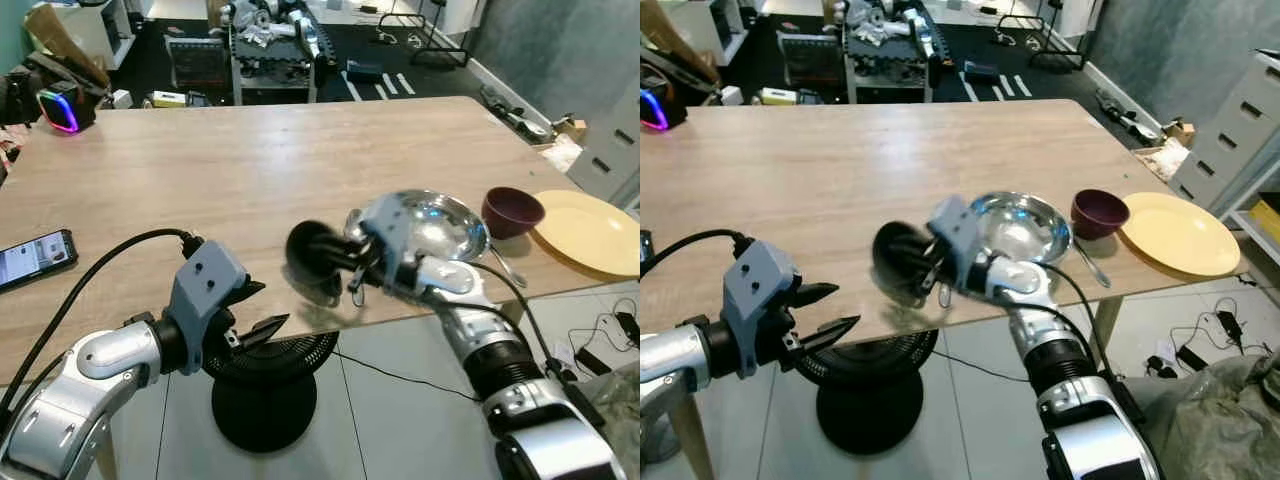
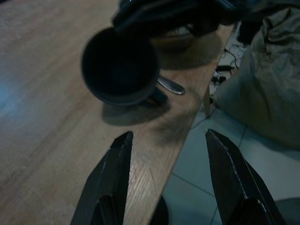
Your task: Setting the table
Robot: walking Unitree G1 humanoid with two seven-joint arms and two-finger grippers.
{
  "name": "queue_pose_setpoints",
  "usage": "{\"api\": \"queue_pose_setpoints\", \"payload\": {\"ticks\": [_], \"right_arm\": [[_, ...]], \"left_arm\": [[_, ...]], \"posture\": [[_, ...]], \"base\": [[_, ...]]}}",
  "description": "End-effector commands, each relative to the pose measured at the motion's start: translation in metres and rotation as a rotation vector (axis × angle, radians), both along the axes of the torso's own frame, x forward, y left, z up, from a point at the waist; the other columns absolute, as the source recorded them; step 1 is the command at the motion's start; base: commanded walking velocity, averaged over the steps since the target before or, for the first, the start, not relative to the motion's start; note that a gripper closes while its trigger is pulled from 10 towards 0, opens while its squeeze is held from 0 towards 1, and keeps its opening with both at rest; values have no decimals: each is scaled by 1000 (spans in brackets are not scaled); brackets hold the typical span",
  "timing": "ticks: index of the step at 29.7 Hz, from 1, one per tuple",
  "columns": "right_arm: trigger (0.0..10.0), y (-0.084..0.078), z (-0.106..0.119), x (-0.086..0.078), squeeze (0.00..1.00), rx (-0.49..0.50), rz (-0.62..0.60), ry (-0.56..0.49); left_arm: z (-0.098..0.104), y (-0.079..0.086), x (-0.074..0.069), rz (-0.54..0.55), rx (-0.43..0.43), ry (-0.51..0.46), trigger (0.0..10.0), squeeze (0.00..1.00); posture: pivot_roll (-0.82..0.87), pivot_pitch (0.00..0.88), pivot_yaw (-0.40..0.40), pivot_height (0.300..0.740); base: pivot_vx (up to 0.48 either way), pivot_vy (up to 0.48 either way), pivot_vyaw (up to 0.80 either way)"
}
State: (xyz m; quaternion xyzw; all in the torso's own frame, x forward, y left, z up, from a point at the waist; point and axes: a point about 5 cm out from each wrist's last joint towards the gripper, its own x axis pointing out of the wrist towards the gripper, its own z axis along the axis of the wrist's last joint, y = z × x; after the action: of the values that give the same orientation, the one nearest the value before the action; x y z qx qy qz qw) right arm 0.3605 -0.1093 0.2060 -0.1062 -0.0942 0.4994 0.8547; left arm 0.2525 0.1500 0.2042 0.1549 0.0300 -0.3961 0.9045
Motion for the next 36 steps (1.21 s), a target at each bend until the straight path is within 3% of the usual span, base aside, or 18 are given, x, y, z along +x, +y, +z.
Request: {"api": "queue_pose_setpoints", "payload": {"ticks": [1,7,11,12,16,24,33,36], "right_arm": [[10000,-1,-9,-3,0,-12,16,37],[10000,8,-31,-11,0,-185,36,18],[10000,15,-35,-4,0,-263,-73,-64],[10000,15,-32,2,0,-261,-158,-90],[10000,12,-23,12,0,-220,-298,-137],[10000,9,-10,23,0,-171,-489,-209],[10000,25,-14,23,0,-166,-501,-245],[10000,21,-11,23,0,-181,-510,-279]], "left_arm": [[-3,-3,-2,-18,-3,17,10000,0],[-3,-4,-1,-19,-8,15,10000,0],[-3,-4,-1,-17,-7,15,10000,0],[-3,-3,-2,-15,-6,16,10000,0],[-5,-1,-3,-12,-2,23,10000,0],[-9,0,-6,-12,3,39,10000,0],[-9,-1,-6,-11,-1,36,10000,0],[-8,-1,-6,-10,-3,35,10000,0]], "posture": [[119,58,18,740],[122,60,16,740],[125,60,16,740],[128,61,14,740],[130,62,14,740],[134,63,10,740],[136,62,8,740],[130,64,9,740]], "base": [[0,0,0],[0,0,0],[0,0,0],[0,0,0],[0,0,0],[0,0,0],[0,0,0],[0,0,0]]}}
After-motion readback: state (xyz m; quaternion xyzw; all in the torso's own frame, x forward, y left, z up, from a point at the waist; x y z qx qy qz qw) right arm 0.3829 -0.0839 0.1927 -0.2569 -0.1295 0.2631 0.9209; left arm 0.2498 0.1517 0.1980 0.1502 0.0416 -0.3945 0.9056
